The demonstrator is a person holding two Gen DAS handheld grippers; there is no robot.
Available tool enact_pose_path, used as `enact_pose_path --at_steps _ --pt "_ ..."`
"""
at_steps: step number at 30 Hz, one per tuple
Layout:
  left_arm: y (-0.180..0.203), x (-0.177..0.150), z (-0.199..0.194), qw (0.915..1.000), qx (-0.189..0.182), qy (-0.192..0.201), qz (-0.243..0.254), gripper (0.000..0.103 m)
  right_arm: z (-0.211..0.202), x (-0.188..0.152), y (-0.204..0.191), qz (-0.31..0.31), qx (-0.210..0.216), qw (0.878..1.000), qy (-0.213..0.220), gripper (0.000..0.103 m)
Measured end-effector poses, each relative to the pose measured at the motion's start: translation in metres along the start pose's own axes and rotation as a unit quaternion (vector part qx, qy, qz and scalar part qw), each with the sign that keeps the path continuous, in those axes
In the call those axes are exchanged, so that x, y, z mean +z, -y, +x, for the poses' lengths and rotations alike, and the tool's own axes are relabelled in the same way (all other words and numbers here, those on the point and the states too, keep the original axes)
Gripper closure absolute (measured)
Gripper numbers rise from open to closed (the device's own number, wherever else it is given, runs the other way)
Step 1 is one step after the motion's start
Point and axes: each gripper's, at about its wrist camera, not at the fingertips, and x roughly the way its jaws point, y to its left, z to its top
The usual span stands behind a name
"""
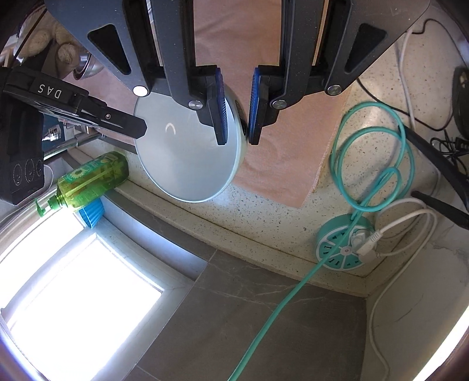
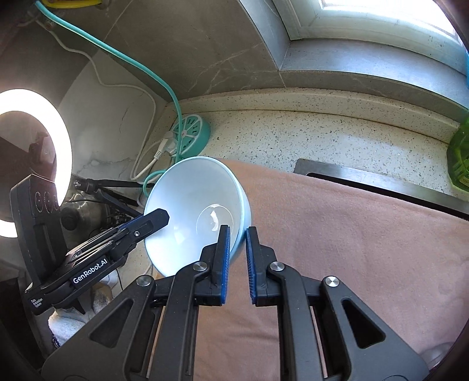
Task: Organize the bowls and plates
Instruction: 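Lift the white bowl and carry it over the steel bowl with both tools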
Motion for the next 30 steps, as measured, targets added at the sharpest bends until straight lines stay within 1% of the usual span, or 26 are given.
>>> enact_pose_path --at_steps 5,14,20,30 --pt "0.022 -0.016 -0.017 0.9998 -0.012 0.010 0.014 0.091 -0.032 -0.018 -0.003 -0.013 0.004 1.000 0.015 0.092" --pt "0.068 -0.046 -0.038 0.9982 -0.045 0.016 0.035 0.091 -0.088 -0.058 0.011 -0.012 0.005 0.999 0.034 0.092" --pt "0.108 -0.067 -0.046 0.9961 -0.067 0.017 0.055 0.091 -0.127 -0.084 0.032 -0.002 -0.002 0.999 0.051 0.092" --pt "0.176 -0.100 -0.038 0.9901 -0.102 -0.004 0.097 0.090 -0.188 -0.130 0.084 0.032 -0.015 0.996 0.077 0.092"
